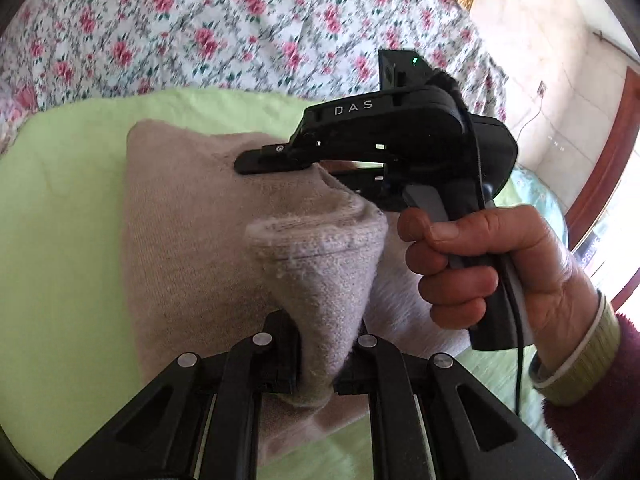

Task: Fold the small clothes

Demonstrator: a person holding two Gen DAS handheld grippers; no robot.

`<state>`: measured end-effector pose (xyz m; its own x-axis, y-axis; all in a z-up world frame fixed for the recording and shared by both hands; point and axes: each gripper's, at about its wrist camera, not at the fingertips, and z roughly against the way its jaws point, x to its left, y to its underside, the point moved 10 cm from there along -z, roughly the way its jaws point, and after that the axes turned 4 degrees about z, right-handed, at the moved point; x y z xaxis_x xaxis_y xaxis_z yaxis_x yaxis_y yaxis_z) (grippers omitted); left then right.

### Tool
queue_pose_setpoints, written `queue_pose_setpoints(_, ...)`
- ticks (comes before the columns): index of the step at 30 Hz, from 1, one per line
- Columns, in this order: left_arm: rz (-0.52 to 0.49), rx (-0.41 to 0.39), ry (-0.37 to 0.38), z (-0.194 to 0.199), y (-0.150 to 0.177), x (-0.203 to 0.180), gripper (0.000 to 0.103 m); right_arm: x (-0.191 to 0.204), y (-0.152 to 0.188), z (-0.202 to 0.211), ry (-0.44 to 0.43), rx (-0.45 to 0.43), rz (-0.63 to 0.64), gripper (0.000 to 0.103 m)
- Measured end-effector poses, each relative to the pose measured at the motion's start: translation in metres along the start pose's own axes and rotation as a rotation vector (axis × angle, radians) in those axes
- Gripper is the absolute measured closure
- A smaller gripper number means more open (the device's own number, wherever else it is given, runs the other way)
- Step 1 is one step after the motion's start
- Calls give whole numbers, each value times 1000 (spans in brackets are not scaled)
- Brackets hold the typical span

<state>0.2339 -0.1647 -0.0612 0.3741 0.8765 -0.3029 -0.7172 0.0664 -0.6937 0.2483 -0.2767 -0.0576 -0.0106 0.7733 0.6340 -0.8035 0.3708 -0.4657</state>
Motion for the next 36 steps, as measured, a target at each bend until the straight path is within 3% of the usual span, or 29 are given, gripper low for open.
queue_pose_setpoints(5, -42, -23, 64, 2, -17, -50, 93, 5, -11, 56, 132, -45, 143, 85)
queue_pose_setpoints(11, -46, 87, 143, -49, 11, -94, 93, -78, 23, 89, 347, 1, 85, 85)
queue_pose_setpoints(14, -69, 140, 135, -69, 29, -101, 92, -100, 38, 91, 391, 11, 77, 85)
queue_pose_setpoints(19, -68, 158, 145, -72, 36, -99, 91, -99, 36, 98, 437, -43, 123, 86)
queue_pose_setpoints(22, -70, 174, 163, -67, 38, -99, 81, -104, 36, 97, 469, -31, 144, 86)
queue_pose_setpoints(27, -64, 231, 239, -30, 54, -98, 57, -110, 41, 114, 535, -59, 121, 73)
queue_pose_setpoints(31, -40, 171, 225, 22, 45, -60, 34, -114, 55, 141, 626, -64, 113, 35)
queue_pose_setpoints(33, -8, 126, 167, 39, 34, -29, 19, -112, 59, 149, 566, -83, 70, 28)
queue_pose_setpoints(36, 89, 114, 130, 38, 14, 17, 19, -108, 63, 144, 442, -81, 7, 23)
